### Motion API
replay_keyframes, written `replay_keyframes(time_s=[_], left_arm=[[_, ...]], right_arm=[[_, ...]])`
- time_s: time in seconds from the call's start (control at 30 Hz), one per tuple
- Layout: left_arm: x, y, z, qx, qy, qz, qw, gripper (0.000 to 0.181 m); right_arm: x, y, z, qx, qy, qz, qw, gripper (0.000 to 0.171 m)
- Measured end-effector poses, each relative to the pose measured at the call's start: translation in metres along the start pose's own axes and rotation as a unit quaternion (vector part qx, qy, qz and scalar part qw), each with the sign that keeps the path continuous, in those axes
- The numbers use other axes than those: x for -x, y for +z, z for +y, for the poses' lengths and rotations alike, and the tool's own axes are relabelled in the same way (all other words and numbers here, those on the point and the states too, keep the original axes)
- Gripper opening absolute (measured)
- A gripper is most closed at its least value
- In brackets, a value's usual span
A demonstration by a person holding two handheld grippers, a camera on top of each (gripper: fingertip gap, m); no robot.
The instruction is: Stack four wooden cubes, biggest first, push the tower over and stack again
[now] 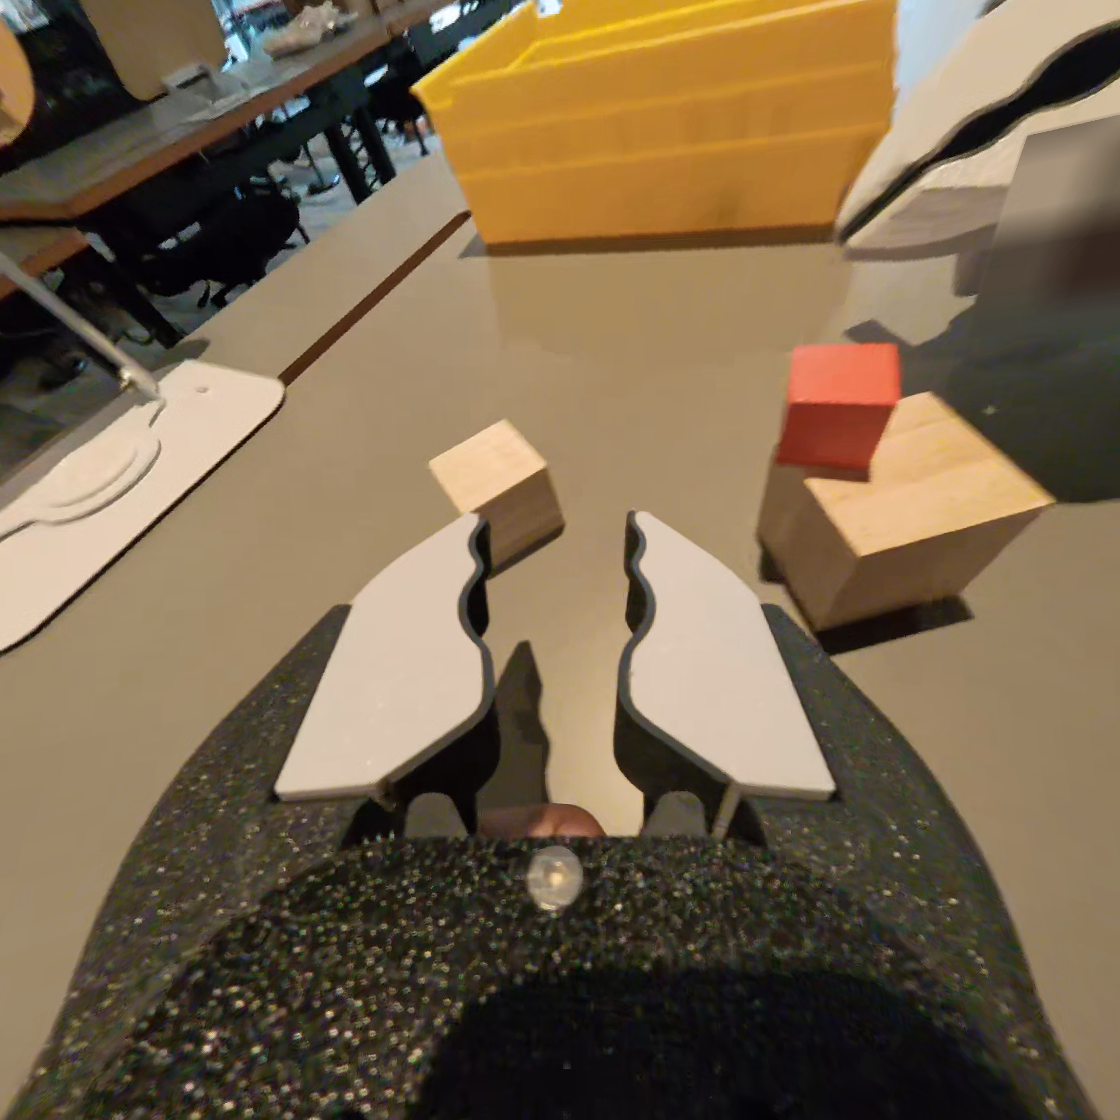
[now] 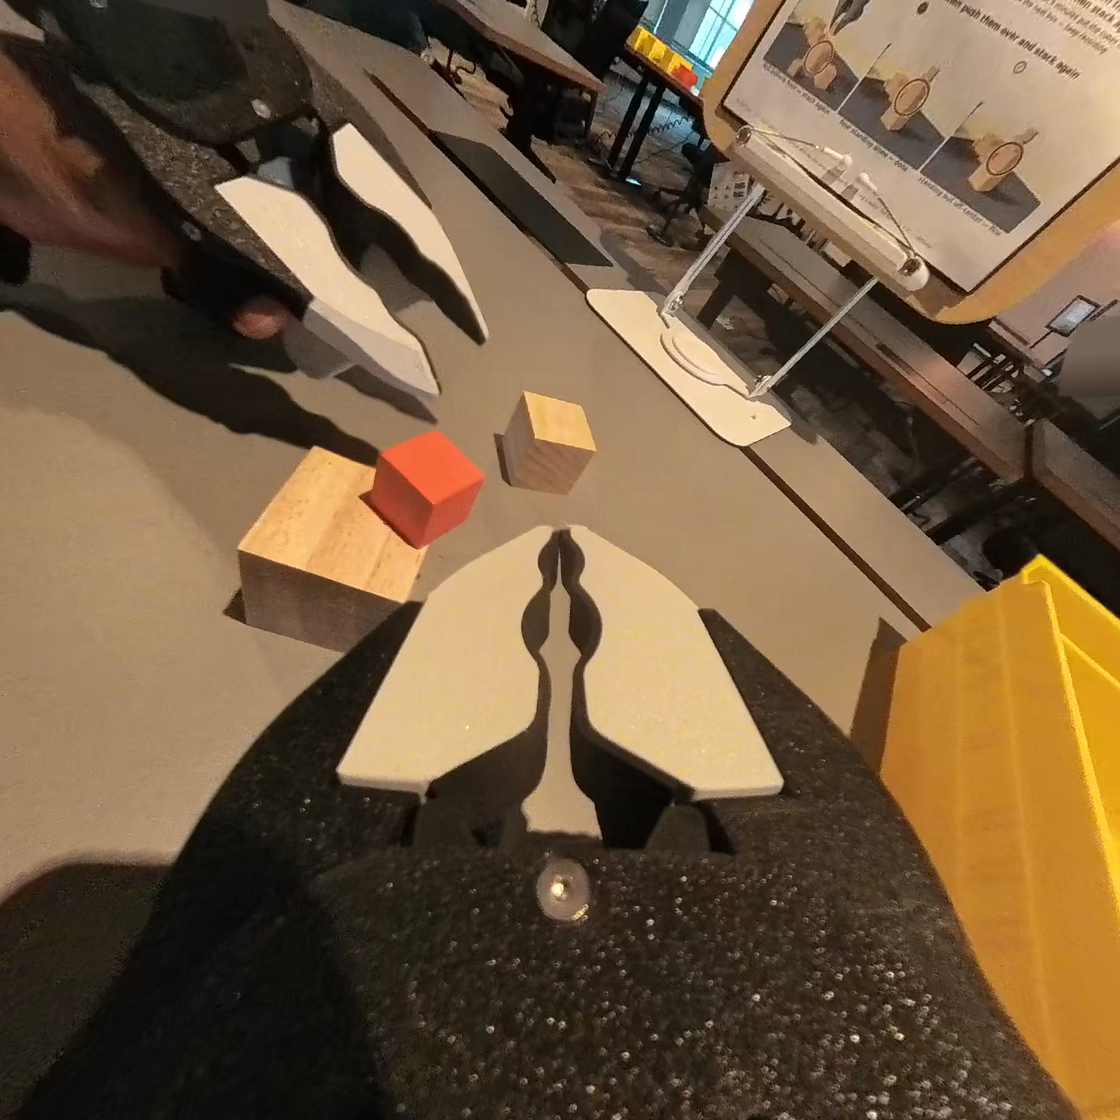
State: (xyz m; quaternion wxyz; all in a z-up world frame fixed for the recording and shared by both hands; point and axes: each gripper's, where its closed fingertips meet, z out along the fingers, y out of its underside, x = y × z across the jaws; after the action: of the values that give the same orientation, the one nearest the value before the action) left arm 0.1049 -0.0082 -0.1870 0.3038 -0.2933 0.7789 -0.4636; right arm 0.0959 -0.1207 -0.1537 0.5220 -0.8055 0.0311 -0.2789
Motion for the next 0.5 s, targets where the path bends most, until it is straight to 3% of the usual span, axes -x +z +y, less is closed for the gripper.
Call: replay_keyframes(time_s=[0.1,0.2,0.4,0.5], left_arm=[[0.017,0.001,0.013,0.03,-0.026,-0.014,0.999,0.052],[0.014,0.012,0.022,0.068,-0.041,0.027,0.996,0.065],[0.027,0.05,0.024,0.111,0.017,0.015,0.994,0.085],[0.032,0.063,0.02,0.112,0.019,0.019,0.993,0.085]], right_arm=[[0.002,0.001,0.001,0.005,-0.005,-0.001,1.0,0.0],[0.004,0.004,0.004,0.01,-0.008,-0.002,1.0,0.0],[0.0,0.005,0.009,0.018,-0.005,0.004,1.0,0.0],[-0.003,0.004,0.009,0.016,0.002,0.005,1.0,0.0]])
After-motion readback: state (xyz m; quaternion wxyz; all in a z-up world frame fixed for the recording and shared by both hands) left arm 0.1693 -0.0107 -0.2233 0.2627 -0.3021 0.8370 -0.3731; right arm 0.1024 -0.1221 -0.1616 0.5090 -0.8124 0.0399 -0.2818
